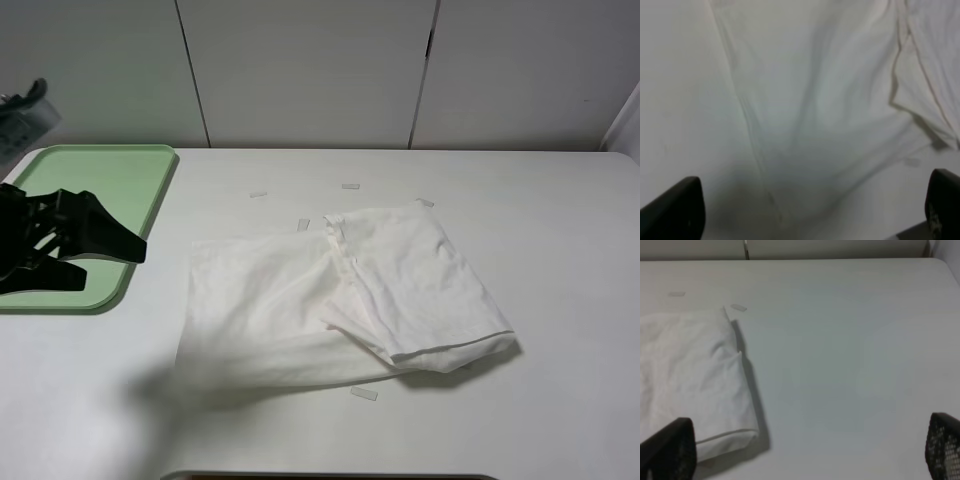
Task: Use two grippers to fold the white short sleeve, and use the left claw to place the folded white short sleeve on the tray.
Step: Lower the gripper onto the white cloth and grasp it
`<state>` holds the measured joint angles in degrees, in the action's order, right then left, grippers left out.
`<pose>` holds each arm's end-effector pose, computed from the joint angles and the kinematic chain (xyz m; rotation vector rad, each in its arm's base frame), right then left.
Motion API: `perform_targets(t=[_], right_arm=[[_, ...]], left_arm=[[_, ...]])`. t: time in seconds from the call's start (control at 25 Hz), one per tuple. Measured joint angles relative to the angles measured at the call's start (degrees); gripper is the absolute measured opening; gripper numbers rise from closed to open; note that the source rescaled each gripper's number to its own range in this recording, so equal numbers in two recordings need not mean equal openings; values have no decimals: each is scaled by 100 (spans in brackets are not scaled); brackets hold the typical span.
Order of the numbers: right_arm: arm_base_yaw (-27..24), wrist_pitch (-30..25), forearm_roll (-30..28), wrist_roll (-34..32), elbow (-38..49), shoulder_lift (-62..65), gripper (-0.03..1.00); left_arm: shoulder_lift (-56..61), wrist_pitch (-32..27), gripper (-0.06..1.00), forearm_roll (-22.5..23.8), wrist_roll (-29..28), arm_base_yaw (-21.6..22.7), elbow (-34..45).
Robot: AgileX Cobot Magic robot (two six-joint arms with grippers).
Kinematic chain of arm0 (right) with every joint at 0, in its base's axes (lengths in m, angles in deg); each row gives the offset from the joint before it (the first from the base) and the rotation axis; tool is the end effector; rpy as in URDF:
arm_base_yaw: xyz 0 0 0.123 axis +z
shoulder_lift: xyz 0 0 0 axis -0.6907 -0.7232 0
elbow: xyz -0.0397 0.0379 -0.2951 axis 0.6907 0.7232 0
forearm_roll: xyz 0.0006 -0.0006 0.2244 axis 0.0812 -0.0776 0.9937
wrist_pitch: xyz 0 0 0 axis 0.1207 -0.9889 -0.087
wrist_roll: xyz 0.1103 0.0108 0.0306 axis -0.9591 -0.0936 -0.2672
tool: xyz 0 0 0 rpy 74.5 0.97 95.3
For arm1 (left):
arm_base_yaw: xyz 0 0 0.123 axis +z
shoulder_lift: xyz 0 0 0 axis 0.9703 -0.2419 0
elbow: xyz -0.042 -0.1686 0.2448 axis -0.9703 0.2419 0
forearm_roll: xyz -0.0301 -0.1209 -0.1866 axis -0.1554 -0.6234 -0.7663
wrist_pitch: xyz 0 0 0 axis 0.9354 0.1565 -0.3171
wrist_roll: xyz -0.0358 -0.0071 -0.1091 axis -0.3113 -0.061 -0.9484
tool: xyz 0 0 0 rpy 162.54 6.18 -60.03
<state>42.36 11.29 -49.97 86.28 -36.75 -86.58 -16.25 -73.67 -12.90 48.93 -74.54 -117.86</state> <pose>-0.0219 0.0020 0.2550 -0.0206 2.0130 -0.0244 0.1655 -0.0438 0.2331 -0.0577 2.5590 -0.5987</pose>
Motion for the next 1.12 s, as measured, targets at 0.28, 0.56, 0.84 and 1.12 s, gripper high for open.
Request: perform_targets(t=[0.28, 0.56, 0.84, 1.12], right_arm=[[0, 0, 0, 0, 0, 0, 100], [0, 0, 0, 0, 0, 0, 100], [0, 0, 0, 0, 0, 0, 100], [0, 0, 0, 3, 0, 0, 100]], left_arm=[[-1660, 736, 87, -1311, 1566, 0, 0], [-3019, 852, 86, -2985, 3244, -23, -16], [-3737, 1068, 85, -3350, 3484, -196, -21], [-3939, 1447, 85, -4259, 4105, -867, -26]])
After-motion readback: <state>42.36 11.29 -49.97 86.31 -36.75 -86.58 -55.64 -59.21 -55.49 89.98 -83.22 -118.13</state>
